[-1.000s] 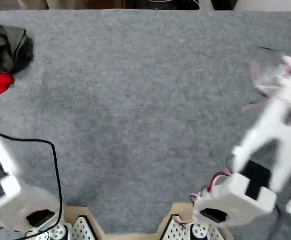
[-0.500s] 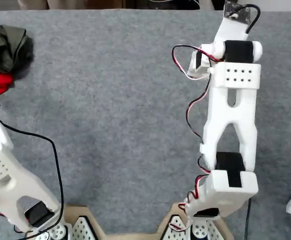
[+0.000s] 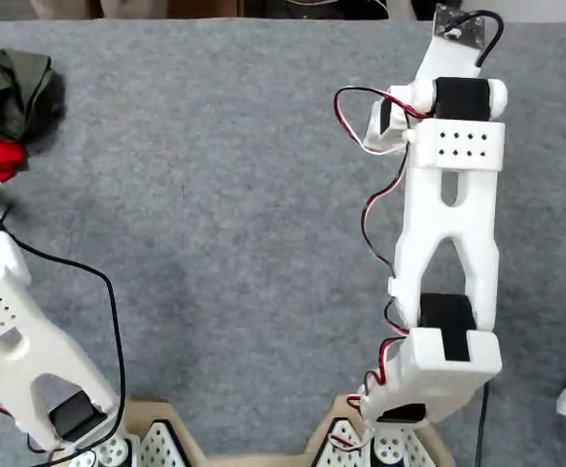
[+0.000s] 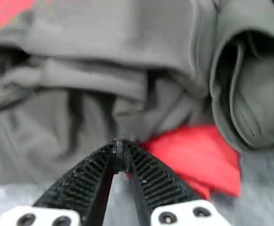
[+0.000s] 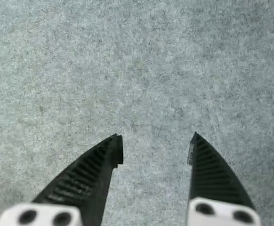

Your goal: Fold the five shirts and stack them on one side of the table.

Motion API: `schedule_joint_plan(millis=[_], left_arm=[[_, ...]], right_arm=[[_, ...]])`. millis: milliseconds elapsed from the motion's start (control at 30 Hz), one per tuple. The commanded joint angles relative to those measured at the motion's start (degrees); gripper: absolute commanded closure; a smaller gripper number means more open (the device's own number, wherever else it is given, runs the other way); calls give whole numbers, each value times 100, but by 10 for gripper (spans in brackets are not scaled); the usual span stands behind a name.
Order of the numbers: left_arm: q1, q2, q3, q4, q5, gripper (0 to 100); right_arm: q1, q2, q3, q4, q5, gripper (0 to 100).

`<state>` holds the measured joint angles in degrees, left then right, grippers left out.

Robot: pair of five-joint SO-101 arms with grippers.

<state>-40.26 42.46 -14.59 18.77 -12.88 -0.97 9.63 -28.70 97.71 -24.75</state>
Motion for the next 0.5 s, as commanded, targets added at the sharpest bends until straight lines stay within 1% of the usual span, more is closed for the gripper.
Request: schedule_joint_plan(millis=[0,67,100,167,233,300,367,467], left_arm=[[114,-708,-448,1125,44,981],[35,-998,-589,1749,44,981],[-35,-1147,-677,1934,44,981],[-202,-1332,-765,1864,44,981],[-360,-1385,-826,1591,44,981],[-466,-1376,-862,1046,44,980],[-484,-1244,-686,220,44,979],[-396,-611,-413,-1486,26,979]], right_arm=[[-40,13,-180,-53,-26,774],[-40,31,-180,-53,-26,774],[-40,40,-180,-44,-18,774],[-31,66,-180,-44,-18,774],[-31,101,-180,-44,-18,774],[-31,154,-180,-44,-18,774],[-31,215,-180,-44,-26,774],[-31,330,-180,-44,-35,774]])
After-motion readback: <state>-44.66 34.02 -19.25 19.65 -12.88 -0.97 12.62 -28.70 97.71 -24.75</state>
